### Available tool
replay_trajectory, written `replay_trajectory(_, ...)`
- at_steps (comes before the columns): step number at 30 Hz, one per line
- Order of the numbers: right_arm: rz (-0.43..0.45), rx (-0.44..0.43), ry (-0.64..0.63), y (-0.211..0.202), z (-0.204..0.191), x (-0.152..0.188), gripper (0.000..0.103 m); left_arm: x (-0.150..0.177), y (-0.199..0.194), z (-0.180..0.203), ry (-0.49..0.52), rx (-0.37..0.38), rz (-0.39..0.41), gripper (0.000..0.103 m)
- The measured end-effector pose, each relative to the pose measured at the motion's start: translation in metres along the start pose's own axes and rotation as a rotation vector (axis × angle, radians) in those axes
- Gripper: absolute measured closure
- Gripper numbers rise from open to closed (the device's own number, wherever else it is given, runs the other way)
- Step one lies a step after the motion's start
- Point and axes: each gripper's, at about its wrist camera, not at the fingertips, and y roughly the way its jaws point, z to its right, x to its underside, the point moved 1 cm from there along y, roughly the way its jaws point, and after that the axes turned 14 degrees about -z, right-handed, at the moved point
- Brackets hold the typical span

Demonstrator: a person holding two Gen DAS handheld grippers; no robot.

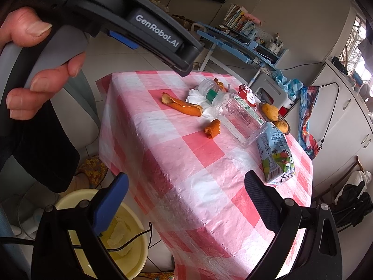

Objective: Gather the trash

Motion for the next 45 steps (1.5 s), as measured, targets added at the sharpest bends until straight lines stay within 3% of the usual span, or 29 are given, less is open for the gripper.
replay_trajectory(8,-0.01,-0.011,0.036,0.004,0.006,-0.002,0.008,-0.001,0.002,-0.006,-0.028,-0.016,-0.006,0.008)
replay_trajectory(16,-0.029,-0.079,0.134,0.017,0.03,-0.012,0.008,-0.015,0.007,-0.017,-0.092,0.021,-0.025,0.008)
replay_trajectory(22,-0.055,-0.159,0.195,0.041,0.048,-0.034,0.023,-0.037,0.015,-0.023,-0.106,0.004,-0.049,0.008)
replay_trajectory(27,-0.066,-0.206,0.273,0.068,0.062,-0.056,0.034,-0.056,0.04,-0.022,-0.077,-0.014,-0.118,0.008)
replay_trajectory(32,-0.092,-0.221,0.317,0.091,0.07,-0.068,0.047,-0.061,0.068,-0.029,-0.104,0.042,-0.212,0.008)
replay_trajectory(45,-0.119,-0.263,0.316,0.104,0.073,-0.07,0.071,-0.103,0.103,-0.06,-0.159,-0.036,-0.233,0.008)
